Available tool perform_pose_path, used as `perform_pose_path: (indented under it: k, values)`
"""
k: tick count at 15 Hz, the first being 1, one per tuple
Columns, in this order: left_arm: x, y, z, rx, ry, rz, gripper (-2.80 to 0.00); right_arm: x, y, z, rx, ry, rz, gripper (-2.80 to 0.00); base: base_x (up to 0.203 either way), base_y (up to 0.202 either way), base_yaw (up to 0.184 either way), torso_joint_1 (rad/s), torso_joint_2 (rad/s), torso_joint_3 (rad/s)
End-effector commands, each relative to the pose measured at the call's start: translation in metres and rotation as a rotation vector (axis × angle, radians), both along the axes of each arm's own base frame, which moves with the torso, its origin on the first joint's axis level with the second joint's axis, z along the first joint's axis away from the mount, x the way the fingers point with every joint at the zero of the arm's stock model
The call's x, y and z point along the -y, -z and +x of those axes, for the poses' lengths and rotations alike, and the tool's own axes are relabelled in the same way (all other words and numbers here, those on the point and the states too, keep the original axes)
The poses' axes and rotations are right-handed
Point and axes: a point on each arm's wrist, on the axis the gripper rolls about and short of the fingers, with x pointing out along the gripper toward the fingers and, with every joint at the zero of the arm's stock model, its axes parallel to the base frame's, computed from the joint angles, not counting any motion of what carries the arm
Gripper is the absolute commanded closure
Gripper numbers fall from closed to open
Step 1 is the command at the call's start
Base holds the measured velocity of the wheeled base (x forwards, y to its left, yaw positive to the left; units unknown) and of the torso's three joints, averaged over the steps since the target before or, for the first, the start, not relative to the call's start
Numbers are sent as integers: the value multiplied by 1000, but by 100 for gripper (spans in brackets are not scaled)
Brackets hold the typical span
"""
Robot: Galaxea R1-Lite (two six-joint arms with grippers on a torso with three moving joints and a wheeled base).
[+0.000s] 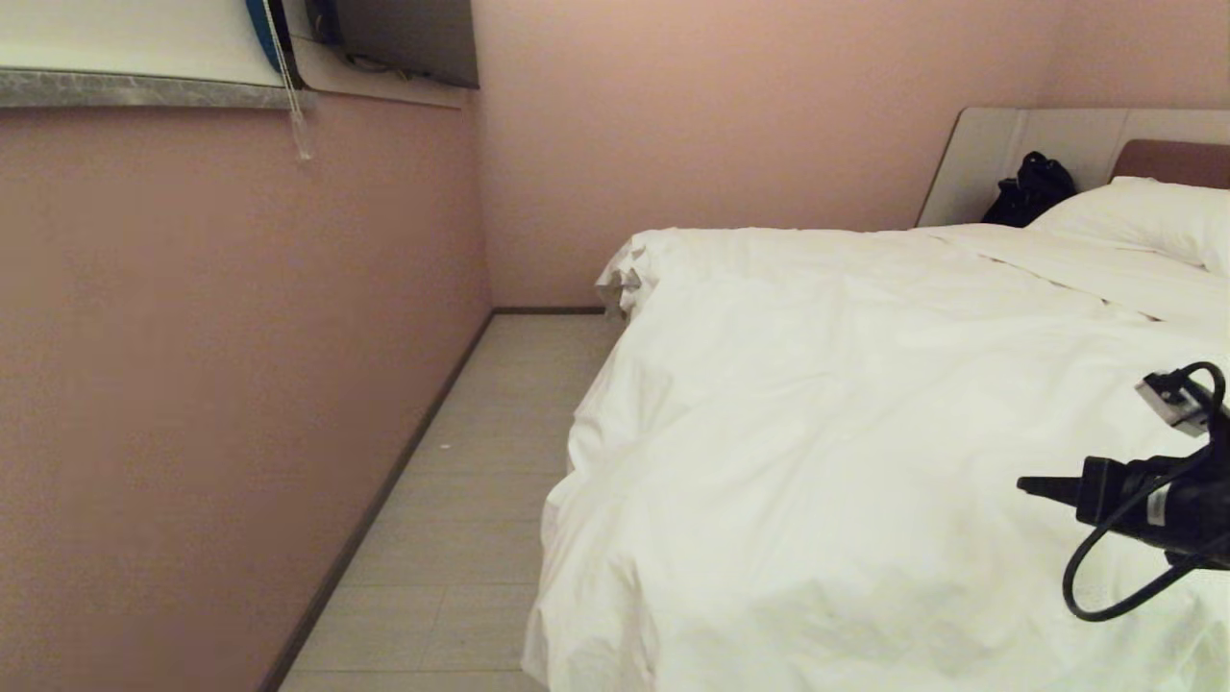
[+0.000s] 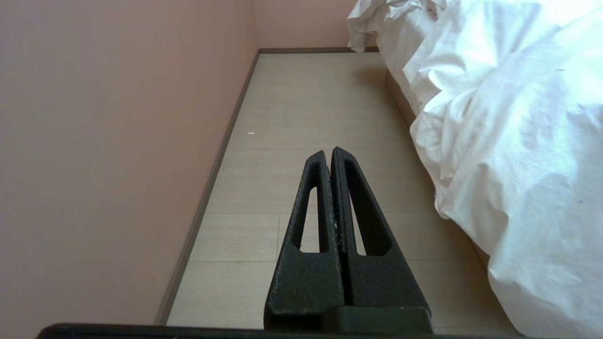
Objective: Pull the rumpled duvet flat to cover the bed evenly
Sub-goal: Flatten the corners of the folded blanket
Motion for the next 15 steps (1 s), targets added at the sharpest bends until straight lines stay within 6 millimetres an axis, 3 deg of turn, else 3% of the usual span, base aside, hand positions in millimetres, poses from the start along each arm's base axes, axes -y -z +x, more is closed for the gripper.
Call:
perform_pose_path:
  k: [1, 2, 5, 9, 12, 15]
  values:
    - [0, -1, 0, 5, 0, -1, 0, -1, 23, 1, -143, 48, 8, 0, 0, 0, 0, 0, 0, 0]
    - [0, -8, -2, 35, 2, -19, 0, -1, 33, 1, -176, 34, 17, 0, 0, 0, 0, 0, 0, 0]
    - [0, -61, -17, 115, 27, -133, 0, -3, 38, 1, -182, 0, 44, 0, 0, 0, 0, 0, 0, 0]
    - [4, -62, -3, -44, 160, -233, 0, -3, 39, -3, -186, -7, 47, 0, 0, 0, 0, 0, 0, 0]
    - [4, -77, 19, -144, 171, -334, 0, -3, 36, -2, -177, -2, 47, 0, 0, 0, 0, 0, 0, 0]
    - [4, -87, 59, -266, 151, -400, 0, -3, 30, -5, -156, 9, 55, 0, 0, 0, 0, 0, 0, 0]
